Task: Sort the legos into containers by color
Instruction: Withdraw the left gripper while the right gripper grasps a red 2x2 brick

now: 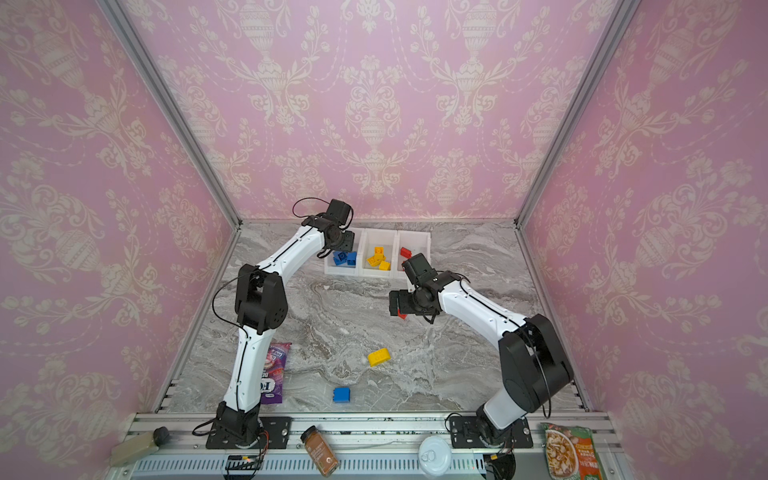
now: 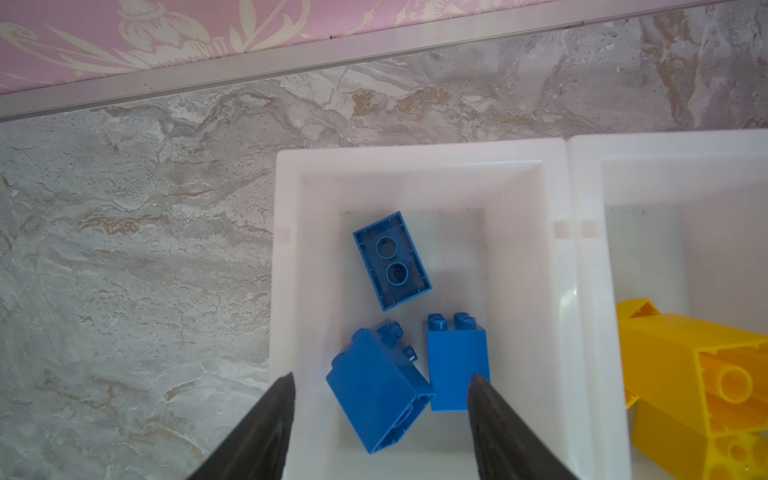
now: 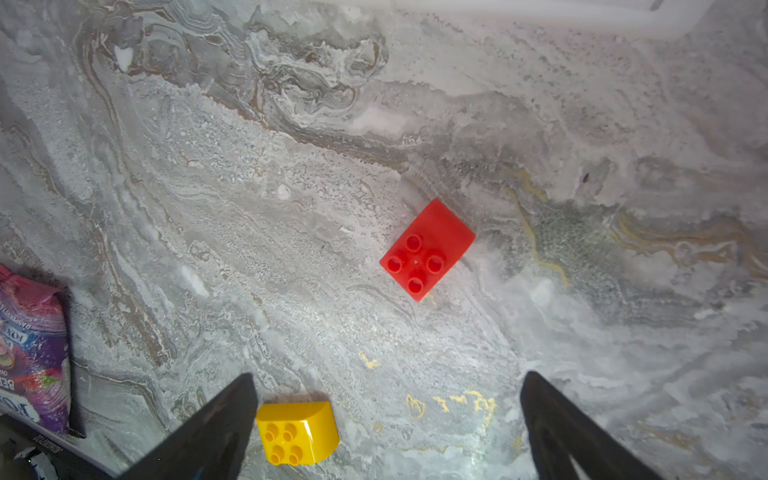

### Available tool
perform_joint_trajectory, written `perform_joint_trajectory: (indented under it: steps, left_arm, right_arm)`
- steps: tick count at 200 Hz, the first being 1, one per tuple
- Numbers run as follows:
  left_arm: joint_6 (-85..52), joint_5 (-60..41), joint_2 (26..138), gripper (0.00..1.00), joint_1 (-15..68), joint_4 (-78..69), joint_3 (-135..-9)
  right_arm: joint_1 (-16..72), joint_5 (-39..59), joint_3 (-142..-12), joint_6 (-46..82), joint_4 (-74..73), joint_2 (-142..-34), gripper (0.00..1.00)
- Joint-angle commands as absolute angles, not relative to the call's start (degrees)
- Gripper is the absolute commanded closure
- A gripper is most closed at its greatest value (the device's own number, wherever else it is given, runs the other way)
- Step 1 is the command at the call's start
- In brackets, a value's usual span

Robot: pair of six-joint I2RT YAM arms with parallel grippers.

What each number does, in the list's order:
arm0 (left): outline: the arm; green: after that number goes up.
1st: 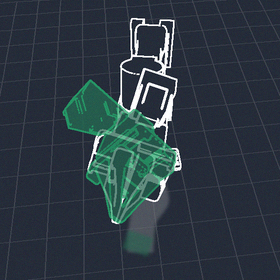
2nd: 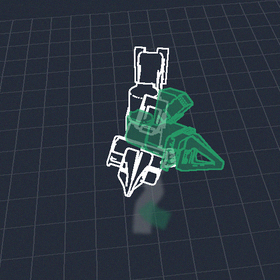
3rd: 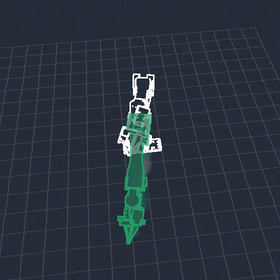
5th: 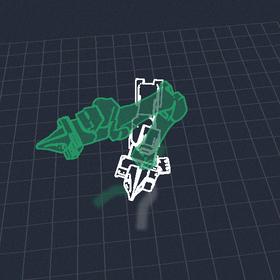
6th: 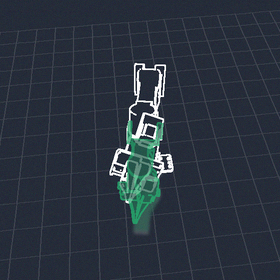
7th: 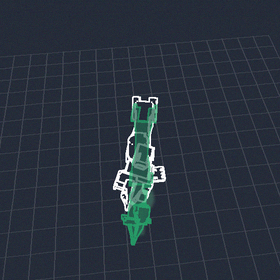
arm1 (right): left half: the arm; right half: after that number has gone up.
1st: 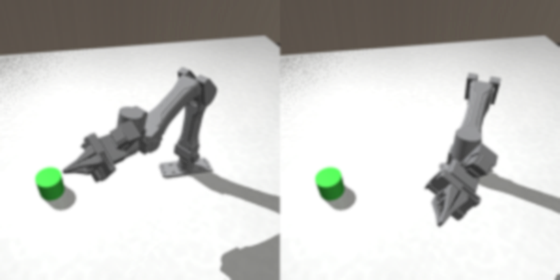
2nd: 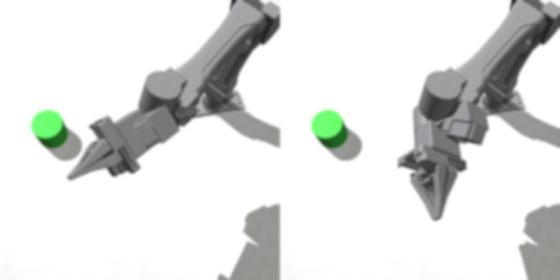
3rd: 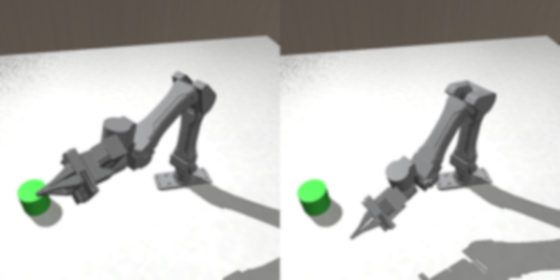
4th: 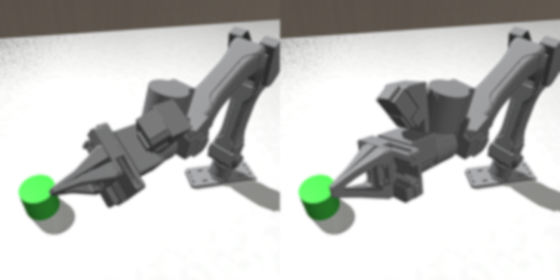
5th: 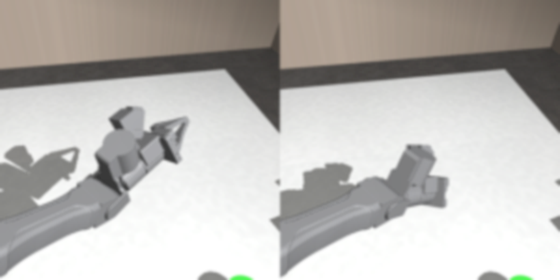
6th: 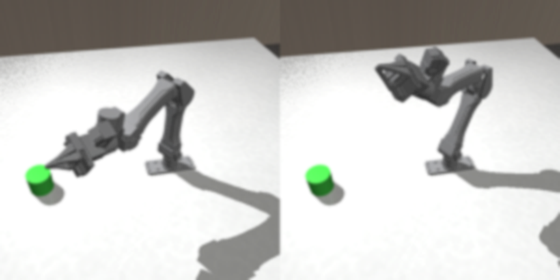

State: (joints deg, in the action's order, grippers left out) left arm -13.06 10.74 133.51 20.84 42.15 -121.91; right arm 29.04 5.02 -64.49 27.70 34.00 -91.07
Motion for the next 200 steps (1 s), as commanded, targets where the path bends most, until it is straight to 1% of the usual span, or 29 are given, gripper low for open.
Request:
perform_joint_trajectory:
  steps: [1,34,38,62,71,82,97,128,152,200]
  left_arm:
    - [-15.0,8.5,126.6,0.3,20.7,40.1,-116.0]
    - [-18.1,6.2,116.7,0.24,20.7,30.9,-100.8]
    - [-18.4,5.9,115.4,0.23,20.7,29.9,-99.0]
    - [-20.0,3.7,108.5,0.18,20.7,25.6,-90.5]
    - [-20.7,2.7,106.1,0.16,20.7,24.5,-87.9]
    - [-21.5,1.2,103.4,0.15,20.7,23.2,-84.8]
    - [-22.4,-0.3,100.2,0.14,20.7,22.0,-81.2]
    - [-23.6,-2.3,94.7,0.11,20.7,20.6,-75.6]
    - [-24.3,-4.3,90.8,0.1,20.7,19.5,-72.1]
    - [-25.8,-7.4,84.2,0.07,20.7,17.4,-64.9]
  right_arm:
    - [29.8,0.6,-66.1,35.2,35.7,-92.6,0.0]
    - [30.5,0.2,-66.8,42.5,36.1,-96.9,0.03]
    - [30.6,-0.1,-68.8,43.1,36.2,-97.3,0.03]
    - [31.2,-2.4,-71.0,46.5,37.6,-99.5,0.05]
    - [31.3,-3.6,-71.9,47.3,38.4,-100.3,0.07]
    - [31.4,-5.4,-73.1,48.6,40.0,-101.3,0.11]
    - [31.5,-7.7,-74.5,50.0,42.5,-102.7,0.18]
    - [31.6,-7.6,-76.3,51.3,44.4,-105.7,0.24]
    - [31.9,-7.3,-77.2,52.4,44.3,-107.6,0.31]
    - [32.2,-7.0,-80.1,52.6,44.1,-111.5,0.32]
